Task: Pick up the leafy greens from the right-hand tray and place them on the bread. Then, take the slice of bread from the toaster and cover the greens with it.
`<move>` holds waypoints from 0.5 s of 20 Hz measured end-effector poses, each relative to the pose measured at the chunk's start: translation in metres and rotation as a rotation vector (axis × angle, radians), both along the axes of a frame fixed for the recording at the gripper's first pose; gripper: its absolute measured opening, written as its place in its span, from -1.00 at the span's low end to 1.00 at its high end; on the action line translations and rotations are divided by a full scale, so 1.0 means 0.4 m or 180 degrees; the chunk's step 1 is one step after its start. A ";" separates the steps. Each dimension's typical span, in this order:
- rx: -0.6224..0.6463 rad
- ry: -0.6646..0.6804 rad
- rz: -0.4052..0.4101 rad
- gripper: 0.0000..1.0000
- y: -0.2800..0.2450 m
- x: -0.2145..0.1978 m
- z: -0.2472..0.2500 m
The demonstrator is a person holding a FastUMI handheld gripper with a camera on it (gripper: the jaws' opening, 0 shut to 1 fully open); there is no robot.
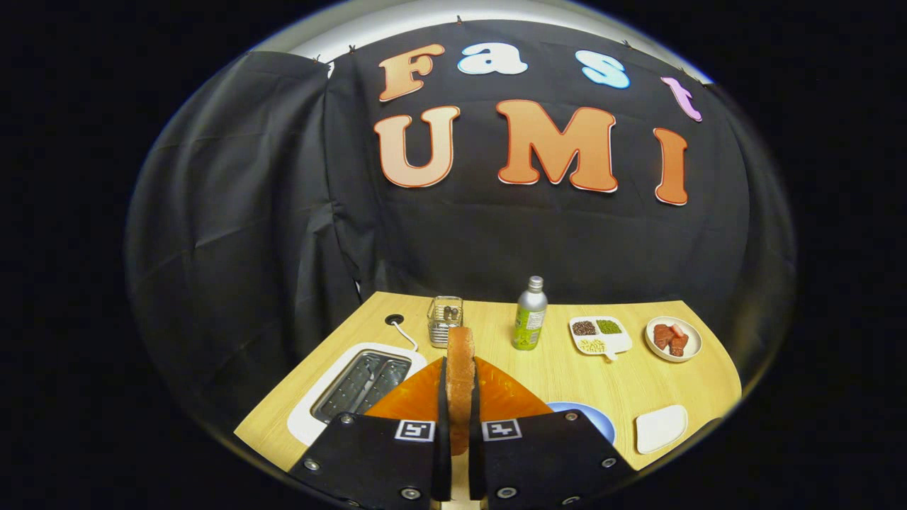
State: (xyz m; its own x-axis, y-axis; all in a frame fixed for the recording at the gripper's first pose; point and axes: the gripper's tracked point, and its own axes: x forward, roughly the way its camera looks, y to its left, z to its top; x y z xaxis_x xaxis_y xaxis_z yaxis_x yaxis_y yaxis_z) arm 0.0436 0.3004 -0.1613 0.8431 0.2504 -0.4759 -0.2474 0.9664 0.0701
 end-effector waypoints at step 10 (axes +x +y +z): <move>-0.0087 0.0299 -0.0073 -0.80 -0.133 -0.012 -0.151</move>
